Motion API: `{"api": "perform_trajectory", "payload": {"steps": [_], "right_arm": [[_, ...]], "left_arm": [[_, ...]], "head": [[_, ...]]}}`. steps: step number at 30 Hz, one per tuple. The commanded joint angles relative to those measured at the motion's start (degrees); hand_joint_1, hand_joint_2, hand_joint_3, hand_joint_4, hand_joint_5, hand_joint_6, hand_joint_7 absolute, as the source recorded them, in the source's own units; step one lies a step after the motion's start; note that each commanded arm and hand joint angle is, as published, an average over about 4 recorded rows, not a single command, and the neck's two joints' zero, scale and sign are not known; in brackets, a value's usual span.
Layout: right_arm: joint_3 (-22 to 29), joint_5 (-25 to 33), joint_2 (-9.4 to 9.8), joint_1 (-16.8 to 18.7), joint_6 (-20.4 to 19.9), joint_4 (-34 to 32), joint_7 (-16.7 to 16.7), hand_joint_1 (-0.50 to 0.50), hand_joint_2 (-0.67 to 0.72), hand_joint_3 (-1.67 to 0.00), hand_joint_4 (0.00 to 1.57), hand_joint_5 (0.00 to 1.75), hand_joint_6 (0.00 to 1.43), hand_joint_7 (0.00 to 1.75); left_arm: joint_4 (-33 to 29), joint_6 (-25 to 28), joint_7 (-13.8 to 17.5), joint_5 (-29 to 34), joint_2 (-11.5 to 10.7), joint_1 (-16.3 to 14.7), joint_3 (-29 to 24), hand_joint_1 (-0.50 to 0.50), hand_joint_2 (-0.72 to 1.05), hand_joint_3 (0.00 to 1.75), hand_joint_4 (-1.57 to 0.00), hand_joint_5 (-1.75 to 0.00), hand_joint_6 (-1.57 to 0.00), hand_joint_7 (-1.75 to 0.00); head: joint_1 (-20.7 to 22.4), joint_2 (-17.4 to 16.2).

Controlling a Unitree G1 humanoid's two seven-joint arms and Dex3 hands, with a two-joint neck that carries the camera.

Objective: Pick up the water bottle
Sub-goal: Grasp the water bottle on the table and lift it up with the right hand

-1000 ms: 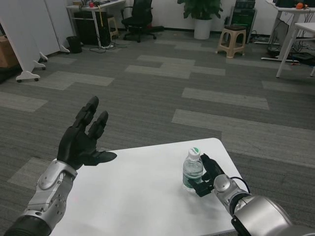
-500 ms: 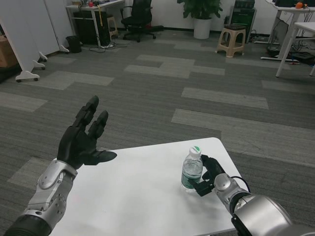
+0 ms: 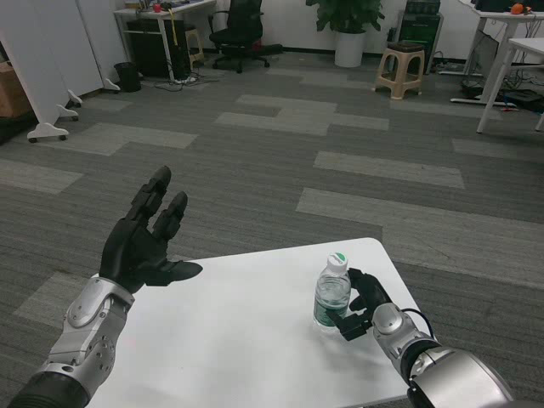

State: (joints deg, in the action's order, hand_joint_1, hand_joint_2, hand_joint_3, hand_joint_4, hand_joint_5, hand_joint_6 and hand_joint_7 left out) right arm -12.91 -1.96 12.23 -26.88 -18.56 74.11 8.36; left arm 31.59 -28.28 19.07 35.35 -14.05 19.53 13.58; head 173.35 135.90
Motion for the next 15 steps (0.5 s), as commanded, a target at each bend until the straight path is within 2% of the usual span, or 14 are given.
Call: {"api": "perform_trajectory", "payload": {"steps": [1, 5, 9, 15], "right_arm": [[1.20, 0.43, 1.35, 1.79, -0.87, -5.86, -0.40, -0.42, -0.41, -1.35, 0.90, 1.65, 1.31, 0.98], [2.92, 0.47, 2.47, 3.83, -0.87, -10.36, -1.15, -0.44, -0.41, -1.35, 0.85, 1.65, 1.31, 0.98], [4.57, 0.54, 3.32, 5.88, -0.80, -15.13, -1.92, -0.46, -0.41, -1.35, 0.76, 1.65, 1.31, 0.98], [5.77, 0.62, 4.66, 7.44, -0.71, -20.01, -2.84, -0.46, -0.41, -1.35, 0.71, 1.65, 1.31, 0.98]], "left_arm": [[0.32, -0.33, -0.26, 0.07, -0.10, -0.37, -0.39, -0.50, 0.25, 0.09, 0.00, 0.00, 0.00, 0.00], [0.32, -0.30, -0.26, 0.07, -0.10, -0.37, -0.33, -0.50, 0.25, 0.04, 0.00, 0.00, 0.00, 0.00], [0.32, -0.30, -0.26, 0.07, -0.10, -0.37, -0.31, -0.50, 0.25, 0.09, 0.00, 0.00, 0.00, 0.00], [0.32, -0.28, -0.24, 0.07, -0.10, -0.39, -0.24, -0.50, 0.25, 0.09, 0.00, 0.00, 0.00, 0.00]], "head": [[-0.03, 0.07], [0.02, -0.03], [-0.20, -0.01], [-0.24, 0.01]]}}
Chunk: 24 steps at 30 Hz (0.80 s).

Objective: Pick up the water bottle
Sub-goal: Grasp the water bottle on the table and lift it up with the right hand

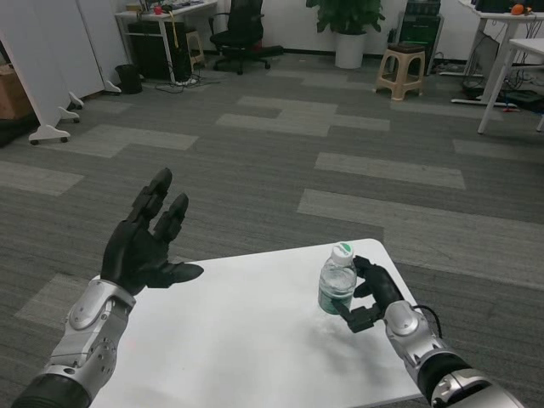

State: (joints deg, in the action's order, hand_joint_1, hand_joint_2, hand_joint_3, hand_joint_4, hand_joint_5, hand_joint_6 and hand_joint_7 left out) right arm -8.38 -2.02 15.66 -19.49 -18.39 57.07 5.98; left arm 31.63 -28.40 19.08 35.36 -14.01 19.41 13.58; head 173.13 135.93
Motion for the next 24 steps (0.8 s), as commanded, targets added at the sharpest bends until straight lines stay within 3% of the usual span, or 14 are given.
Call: {"api": "perform_trajectory", "payload": {"steps": [1, 12, 19, 24], "right_arm": [[1.48, 0.70, 1.48, 0.24, -0.85, -3.58, -0.67, -0.46, -0.41, -1.35, 0.70, 1.65, 1.31, 0.98], [4.25, 1.05, 3.59, 3.41, -0.37, -13.78, -2.78, -0.46, -0.41, -1.35, 0.61, 1.70, 1.31, 0.98], [4.42, 1.44, 4.47, 4.20, -0.11, -16.64, -4.09, -0.46, -0.41, -1.35, 0.58, 1.65, 1.31, 0.98], [4.97, 1.62, 4.62, 4.84, 0.07, -18.57, -4.49, -0.46, -0.41, -1.35, 0.57, 1.72, 1.31, 0.98]], "left_arm": [[0.27, -0.16, -0.27, 0.06, -0.14, -0.25, -0.22, -0.50, 0.25, 0.09, 0.00, 0.00, 0.00, 0.00], [0.27, -0.16, -0.27, -0.03, -0.14, -0.25, -0.22, -0.50, 0.25, 0.09, 0.00, 0.00, 0.00, 0.00], [0.27, -0.16, -0.27, -0.03, -0.14, -0.25, -0.22, -0.50, 0.25, 0.09, 0.00, 0.00, 0.00, 0.00], [0.27, -0.16, -0.27, -0.03, -0.14, -0.25, -0.16, -0.50, 0.25, 0.09, 0.00, 0.00, 0.00, 0.00]], "head": [[-0.03, -0.03], [-0.03, 0.00], [-0.10, -0.08], [-0.12, -0.03]]}}
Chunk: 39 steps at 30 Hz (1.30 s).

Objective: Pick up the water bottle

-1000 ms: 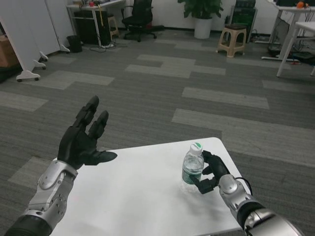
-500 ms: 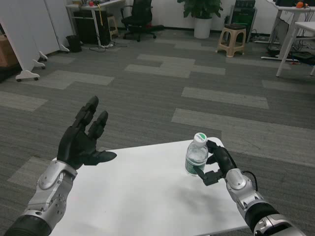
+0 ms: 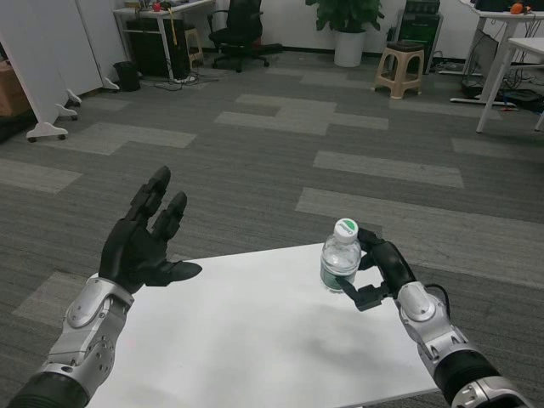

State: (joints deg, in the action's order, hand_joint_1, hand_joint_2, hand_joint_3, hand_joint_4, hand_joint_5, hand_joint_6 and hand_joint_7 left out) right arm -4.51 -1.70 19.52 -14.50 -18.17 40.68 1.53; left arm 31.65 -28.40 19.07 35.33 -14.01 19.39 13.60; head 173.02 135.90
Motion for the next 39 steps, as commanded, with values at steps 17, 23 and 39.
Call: {"api": "perform_trajectory", "payload": {"steps": [17, 23, 39], "right_arm": [[0.73, 1.99, 1.28, 0.86, 0.15, -9.04, -0.46, -0.46, -0.41, -1.35, 0.54, 1.70, 1.31, 0.98], [0.10, 2.34, 1.31, 1.05, 0.24, -11.23, -0.48, -0.46, -0.40, -1.35, 0.54, 1.65, 1.31, 0.98], [-0.43, 2.49, 1.31, 1.05, 0.26, -12.20, -0.48, -0.46, -0.37, -1.33, 0.54, 1.65, 1.31, 0.98]], "left_arm": [[0.26, -0.17, -0.26, 0.00, -0.14, -0.23, -0.15, -0.50, 0.25, 0.09, 0.00, 0.00, 0.00, 0.00], [0.26, -0.17, -0.26, 0.00, -0.14, -0.23, -0.15, -0.50, 0.25, 0.07, 0.00, 0.00, 0.00, 0.00], [0.26, -0.17, -0.26, 0.00, -0.16, -0.23, -0.15, -0.50, 0.25, 0.09, 0.00, 0.00, 0.00, 0.00]], "head": [[-0.01, -0.22], [-0.04, -0.25], [0.03, -0.31]]}}
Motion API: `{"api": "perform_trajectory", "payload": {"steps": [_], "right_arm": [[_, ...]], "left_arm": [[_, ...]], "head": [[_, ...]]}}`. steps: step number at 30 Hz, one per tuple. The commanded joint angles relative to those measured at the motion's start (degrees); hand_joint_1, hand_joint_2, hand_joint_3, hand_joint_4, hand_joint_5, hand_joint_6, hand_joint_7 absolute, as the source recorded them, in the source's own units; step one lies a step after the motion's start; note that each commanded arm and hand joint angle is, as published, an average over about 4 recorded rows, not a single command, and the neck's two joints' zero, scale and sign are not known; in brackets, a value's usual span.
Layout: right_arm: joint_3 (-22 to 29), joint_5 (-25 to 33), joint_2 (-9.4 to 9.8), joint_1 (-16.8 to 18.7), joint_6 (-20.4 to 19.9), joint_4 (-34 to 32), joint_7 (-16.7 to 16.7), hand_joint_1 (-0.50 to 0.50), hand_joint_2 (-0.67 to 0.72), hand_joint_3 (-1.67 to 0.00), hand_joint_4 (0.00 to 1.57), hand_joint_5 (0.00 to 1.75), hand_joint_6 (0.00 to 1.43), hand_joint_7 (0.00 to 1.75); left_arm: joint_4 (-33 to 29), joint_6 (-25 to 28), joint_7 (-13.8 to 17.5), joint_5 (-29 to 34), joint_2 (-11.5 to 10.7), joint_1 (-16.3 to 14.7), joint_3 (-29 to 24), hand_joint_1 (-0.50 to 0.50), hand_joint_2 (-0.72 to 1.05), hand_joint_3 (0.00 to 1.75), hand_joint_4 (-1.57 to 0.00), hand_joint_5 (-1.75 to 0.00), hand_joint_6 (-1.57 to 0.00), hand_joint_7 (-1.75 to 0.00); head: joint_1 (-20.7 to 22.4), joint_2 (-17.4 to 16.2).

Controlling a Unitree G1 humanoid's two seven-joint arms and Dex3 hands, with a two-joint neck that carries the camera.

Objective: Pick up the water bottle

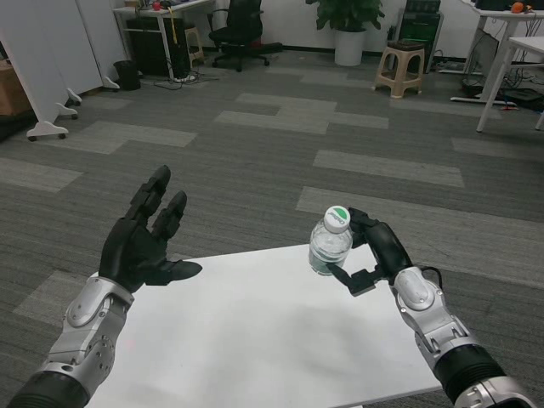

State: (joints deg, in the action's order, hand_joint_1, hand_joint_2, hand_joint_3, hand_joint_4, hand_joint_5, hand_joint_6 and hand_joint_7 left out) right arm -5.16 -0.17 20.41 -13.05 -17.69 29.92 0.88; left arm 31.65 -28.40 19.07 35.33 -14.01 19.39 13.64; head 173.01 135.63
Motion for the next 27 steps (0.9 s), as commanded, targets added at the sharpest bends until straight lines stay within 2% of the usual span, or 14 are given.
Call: {"api": "perform_trajectory", "payload": {"steps": [1, 7, 11, 16, 19, 27], "right_arm": [[0.20, 0.96, 0.42, -0.40, -0.19, -1.44, 0.18, -0.46, -0.37, -1.31, 0.54, 1.65, 1.31, 0.98], [0.00, 1.03, 0.44, -0.40, -0.19, -1.44, 0.18, -0.46, -0.35, -1.33, 0.53, 1.65, 1.31, 0.98], [-0.06, 1.14, 0.42, -0.40, -0.15, -1.44, 0.18, -0.46, -0.38, -1.27, 0.51, 1.65, 1.31, 0.98], [-0.11, 1.14, 0.44, -0.40, -0.15, -1.59, 0.18, -0.46, -0.37, -1.27, 0.51, 1.65, 1.31, 0.98], [-0.04, 1.14, 0.42, -0.40, -0.21, -1.61, 0.18, -0.46, -0.41, -1.27, 0.51, 1.65, 1.31, 0.98], [-0.11, 1.17, 0.42, -0.40, -0.15, -1.61, 0.18, -0.46, -0.37, -1.32, 0.51, 1.65, 1.31, 0.98]], "left_arm": [[0.26, -0.17, -0.26, 0.00, -0.16, -0.23, -0.19, -0.50, 0.25, 0.09, 0.00, 0.00, 0.00, 0.00], [0.26, -0.17, -0.26, 0.00, -0.14, -0.23, -0.19, -0.50, 0.25, 0.09, 0.00, 0.00, 0.00, 0.00], [0.26, -0.17, -0.26, 0.00, -0.14, -0.23, -0.19, -0.50, 0.25, 0.04, 0.00, 0.00, 0.00, 0.00], [0.26, -0.17, -0.26, 0.00, -0.14, -0.23, -0.19, -0.50, 0.25, 0.09, 0.00, 0.00, 0.00, 0.00], [0.26, -0.17, -0.26, 0.00, -0.14, -0.23, -0.19, -0.50, 0.25, 0.09, 0.00, 0.00, 0.00, 0.00], [0.26, -0.17, -0.26, 0.00, -0.14, -0.23, -0.19, -0.50, 0.25, 0.09, 0.00, 0.00, 0.00, 0.00]], "head": [[0.07, -0.06], [0.09, -0.12], [0.14, -0.08], [0.08, -0.03], [0.10, -0.09], [0.19, -0.08]]}}
